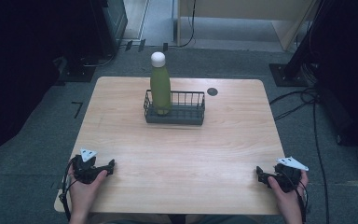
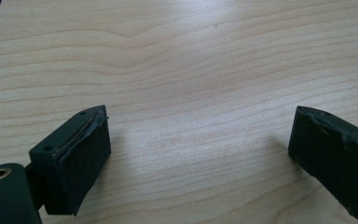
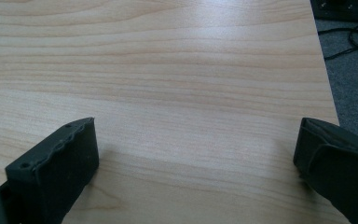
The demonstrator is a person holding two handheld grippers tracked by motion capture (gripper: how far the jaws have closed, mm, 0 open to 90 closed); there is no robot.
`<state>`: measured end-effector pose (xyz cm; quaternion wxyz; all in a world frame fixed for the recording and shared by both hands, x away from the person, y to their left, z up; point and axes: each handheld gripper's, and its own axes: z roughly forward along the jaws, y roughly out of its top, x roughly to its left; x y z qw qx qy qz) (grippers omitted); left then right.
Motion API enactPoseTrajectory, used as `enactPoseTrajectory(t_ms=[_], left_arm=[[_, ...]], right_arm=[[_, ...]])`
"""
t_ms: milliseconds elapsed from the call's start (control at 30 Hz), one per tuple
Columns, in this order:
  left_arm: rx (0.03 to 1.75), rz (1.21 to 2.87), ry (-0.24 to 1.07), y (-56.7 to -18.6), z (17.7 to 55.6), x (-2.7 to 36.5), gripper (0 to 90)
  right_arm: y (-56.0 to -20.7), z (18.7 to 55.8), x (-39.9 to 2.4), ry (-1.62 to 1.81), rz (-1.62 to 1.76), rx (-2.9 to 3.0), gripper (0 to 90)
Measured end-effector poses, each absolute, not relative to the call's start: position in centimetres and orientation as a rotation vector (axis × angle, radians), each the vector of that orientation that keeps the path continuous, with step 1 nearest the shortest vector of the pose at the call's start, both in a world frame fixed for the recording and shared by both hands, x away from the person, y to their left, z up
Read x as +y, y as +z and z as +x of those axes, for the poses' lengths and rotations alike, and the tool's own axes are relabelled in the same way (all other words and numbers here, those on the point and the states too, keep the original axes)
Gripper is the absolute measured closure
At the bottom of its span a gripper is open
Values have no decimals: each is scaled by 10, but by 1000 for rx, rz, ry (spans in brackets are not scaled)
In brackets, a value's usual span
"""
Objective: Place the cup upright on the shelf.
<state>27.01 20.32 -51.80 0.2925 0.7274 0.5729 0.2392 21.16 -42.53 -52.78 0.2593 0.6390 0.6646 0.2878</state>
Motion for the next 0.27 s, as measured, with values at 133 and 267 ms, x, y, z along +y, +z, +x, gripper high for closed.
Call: enactPoseTrajectory(t_ms=[133, 267], left_arm=[[1526, 1938, 637, -518, 270, 203, 62], [1527, 1938, 636, -518, 270, 203, 62]], right_arm=[[-528, 212, -425, 779, 1734, 1798, 0], [-528, 212, -425, 779, 1736, 1797, 0]])
